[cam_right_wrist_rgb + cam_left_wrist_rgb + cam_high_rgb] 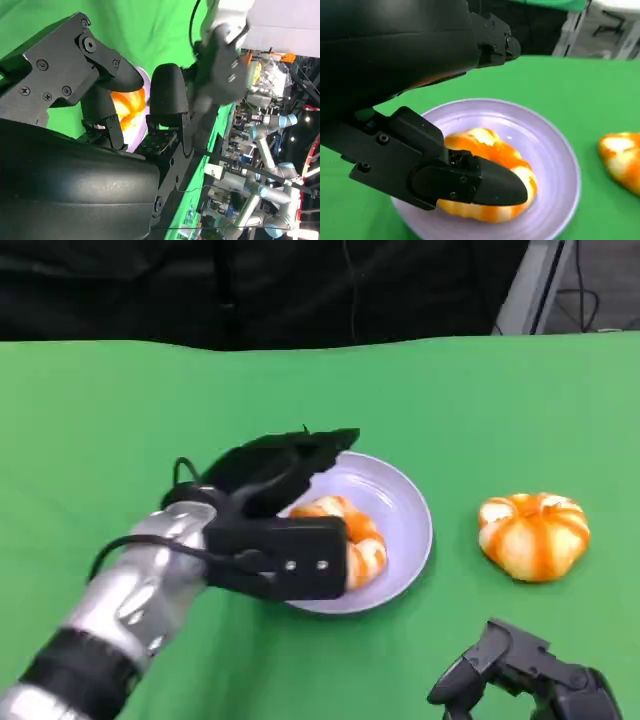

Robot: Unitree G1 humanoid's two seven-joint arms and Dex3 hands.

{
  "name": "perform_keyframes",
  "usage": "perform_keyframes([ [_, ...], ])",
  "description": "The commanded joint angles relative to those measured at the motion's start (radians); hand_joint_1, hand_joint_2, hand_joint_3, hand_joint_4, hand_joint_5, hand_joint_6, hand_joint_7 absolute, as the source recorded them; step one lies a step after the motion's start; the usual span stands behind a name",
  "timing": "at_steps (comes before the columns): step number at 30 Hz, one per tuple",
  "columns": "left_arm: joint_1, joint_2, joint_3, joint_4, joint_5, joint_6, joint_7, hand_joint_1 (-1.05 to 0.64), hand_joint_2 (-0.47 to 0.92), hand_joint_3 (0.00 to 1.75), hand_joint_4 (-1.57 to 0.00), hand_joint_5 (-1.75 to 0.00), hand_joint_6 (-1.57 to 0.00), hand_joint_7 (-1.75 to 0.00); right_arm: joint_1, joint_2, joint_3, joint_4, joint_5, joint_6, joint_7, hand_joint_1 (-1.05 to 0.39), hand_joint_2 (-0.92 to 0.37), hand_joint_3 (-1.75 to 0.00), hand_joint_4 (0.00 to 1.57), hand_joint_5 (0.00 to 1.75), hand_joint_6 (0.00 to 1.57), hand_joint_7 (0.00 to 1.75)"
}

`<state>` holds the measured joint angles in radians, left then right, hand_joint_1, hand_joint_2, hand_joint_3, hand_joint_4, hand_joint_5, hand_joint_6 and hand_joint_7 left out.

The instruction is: Grasp the bread from the table and place it into the plate.

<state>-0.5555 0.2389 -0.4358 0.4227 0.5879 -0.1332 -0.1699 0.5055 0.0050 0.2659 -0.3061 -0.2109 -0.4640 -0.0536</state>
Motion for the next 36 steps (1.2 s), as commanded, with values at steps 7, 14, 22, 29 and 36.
perform_keyframes([
  [7, 0.252, 0.052, 0.213, -0.435, -0.225, 0.1, -0.088, -0.51, 0.92, 0.09, -0.13, -0.08, -0.14, -0.06, 0.001, 0.005, 0.008, -0.017, 0.003, 0.013, -0.005, -0.09, -0.38, -1.26, 0.69, 1.62, 0.76, 1.34],
  [14, 0.491, 0.007, 0.367, -0.627, -0.382, 0.029, -0.01, -0.29, 0.92, 0.16, -0.31, -0.97, -0.59, -0.11, 0.002, 0.012, 0.016, -0.018, -0.016, 0.012, -0.017, -0.11, -0.37, -1.27, 0.7, 1.61, 0.77, 1.34],
  [22, 0.717, -0.044, 0.486, -0.73, -0.586, -0.03, -0.01, -0.06, 0.86, 0.39, -0.63, -1.26, -0.83, -0.5, -0.002, 0.006, 0.012, -0.027, -0.007, 0.023, -0.01, -0.1, -0.36, -1.27, 0.71, 1.61, 0.77, 1.33],
  [29, 0.882, -0.085, 0.516, -0.776, -0.762, -0.029, -0.045, 0.06, 0.6, 1.13, -0.77, -1.57, -0.74, -1.33, 0.004, -0.019, -0.017, -0.03, 0.024, 0.015, 0.009, -0.11, -0.36, -1.27, 0.72, 1.59, 0.78, 1.31],
  [36, 0.94, -0.104, 0.485, -0.785, -0.751, -0.044, -0.051, 0.06, 0.52, 1.27, -0.79, -1.74, -0.73, -1.67, 0.008, -0.03, -0.036, -0.028, 0.043, 0.01, 0.021, -0.11, -0.37, -1.25, 0.7, 1.58, 0.77, 1.31],
])
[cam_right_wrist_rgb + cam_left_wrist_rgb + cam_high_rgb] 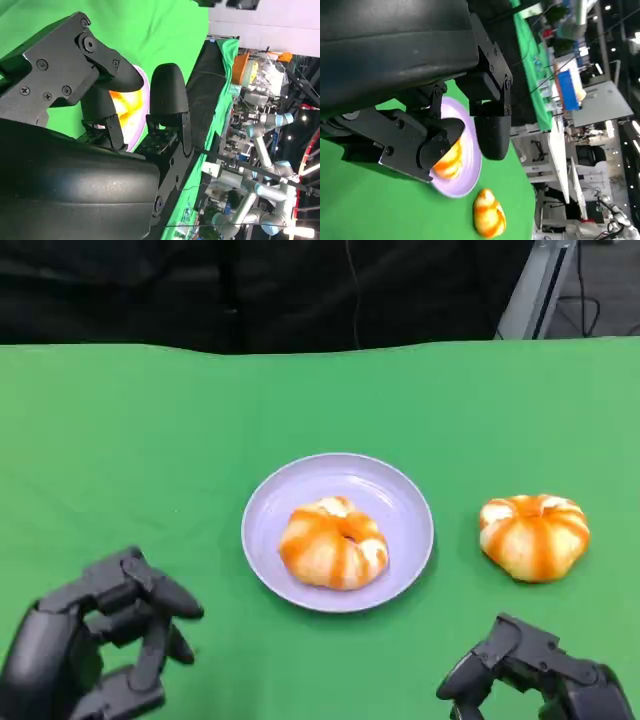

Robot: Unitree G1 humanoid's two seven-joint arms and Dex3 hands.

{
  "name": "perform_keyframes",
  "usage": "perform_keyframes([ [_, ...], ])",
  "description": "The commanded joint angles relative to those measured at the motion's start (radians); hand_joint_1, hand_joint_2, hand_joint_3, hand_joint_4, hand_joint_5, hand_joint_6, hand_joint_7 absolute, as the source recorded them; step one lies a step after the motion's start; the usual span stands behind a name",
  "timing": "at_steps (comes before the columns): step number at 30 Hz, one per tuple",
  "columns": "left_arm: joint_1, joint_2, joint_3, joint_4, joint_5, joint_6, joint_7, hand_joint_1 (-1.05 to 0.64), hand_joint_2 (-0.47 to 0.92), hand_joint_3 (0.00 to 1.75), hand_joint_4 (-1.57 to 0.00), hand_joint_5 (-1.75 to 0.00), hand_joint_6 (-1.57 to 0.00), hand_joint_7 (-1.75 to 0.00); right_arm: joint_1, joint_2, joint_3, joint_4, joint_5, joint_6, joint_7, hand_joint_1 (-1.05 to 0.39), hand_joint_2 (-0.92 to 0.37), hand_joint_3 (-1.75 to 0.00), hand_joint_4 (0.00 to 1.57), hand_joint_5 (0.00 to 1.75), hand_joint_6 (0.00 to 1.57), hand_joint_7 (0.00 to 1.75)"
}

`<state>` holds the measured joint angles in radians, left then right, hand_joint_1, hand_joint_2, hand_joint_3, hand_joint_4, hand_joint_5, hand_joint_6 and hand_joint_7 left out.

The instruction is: Grasp the bread from the table and place it into the plate.

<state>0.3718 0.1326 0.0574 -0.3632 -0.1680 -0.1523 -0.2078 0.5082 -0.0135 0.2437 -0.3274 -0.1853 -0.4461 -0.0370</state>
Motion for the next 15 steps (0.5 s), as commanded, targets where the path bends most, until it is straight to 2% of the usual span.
perform_keyframes([
  [1, 0.012, 0.004, -0.009, 0.008, 0.004, -0.03, -0.017, 0.05, 0.52, 1.24, -0.8, -1.74, -0.73, -1.68, 0.006, -0.011, -0.015, -0.006, 0.019, -0.008, 0.005, -0.1, -0.37, -1.24, 0.7, 1.58, 0.77, 1.31],
  [15, -0.02, 0.015, 0.001, 0.098, -0.005, -0.109, -0.076, -0.02, 0.53, 1.14, -0.81, -1.75, -0.69, -1.72, -0.001, -0.003, -0.021, 0.017, 0.01, -0.03, 0.003, -0.1, -0.38, -1.24, 0.7, 1.58, 0.77, 1.31],
])
